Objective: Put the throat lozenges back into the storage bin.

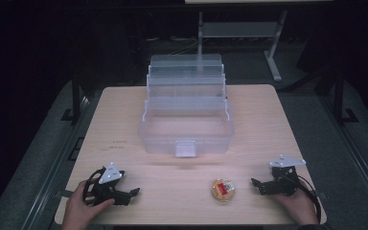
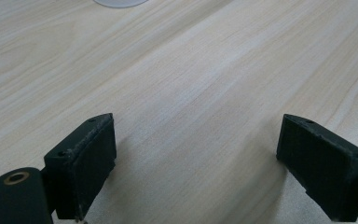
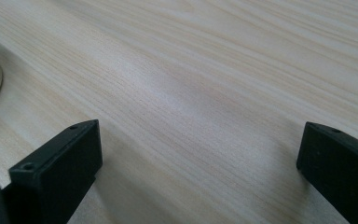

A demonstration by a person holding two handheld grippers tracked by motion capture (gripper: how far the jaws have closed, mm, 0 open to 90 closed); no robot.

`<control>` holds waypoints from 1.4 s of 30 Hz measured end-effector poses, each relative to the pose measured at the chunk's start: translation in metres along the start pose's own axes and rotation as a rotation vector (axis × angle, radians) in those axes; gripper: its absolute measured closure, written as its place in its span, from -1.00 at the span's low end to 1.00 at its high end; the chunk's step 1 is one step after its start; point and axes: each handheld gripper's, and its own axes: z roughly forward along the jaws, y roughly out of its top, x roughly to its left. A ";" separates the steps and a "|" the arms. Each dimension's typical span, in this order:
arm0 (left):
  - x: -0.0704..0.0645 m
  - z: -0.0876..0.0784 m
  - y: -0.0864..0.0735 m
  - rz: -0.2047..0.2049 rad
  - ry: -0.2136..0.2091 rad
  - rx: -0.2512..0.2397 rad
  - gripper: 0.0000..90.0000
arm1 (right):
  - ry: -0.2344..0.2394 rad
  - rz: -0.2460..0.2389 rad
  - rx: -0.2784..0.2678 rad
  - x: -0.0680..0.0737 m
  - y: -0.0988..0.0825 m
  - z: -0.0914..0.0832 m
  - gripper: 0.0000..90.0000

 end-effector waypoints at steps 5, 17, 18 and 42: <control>0.000 0.000 0.000 0.000 0.000 0.000 -0.76 | -0.002 0.005 -0.001 0.000 0.000 0.000 -1.00; 0.000 0.000 0.000 0.001 0.000 0.001 -0.76 | -0.002 0.002 0.063 0.002 0.006 -0.001 -1.00; 0.000 0.000 0.000 0.001 0.000 0.001 -0.76 | -0.002 0.002 0.063 0.002 0.006 -0.001 -1.00; 0.000 0.000 0.000 0.001 0.001 0.001 -0.75 | 0.045 0.008 0.044 0.009 0.016 -0.014 -1.00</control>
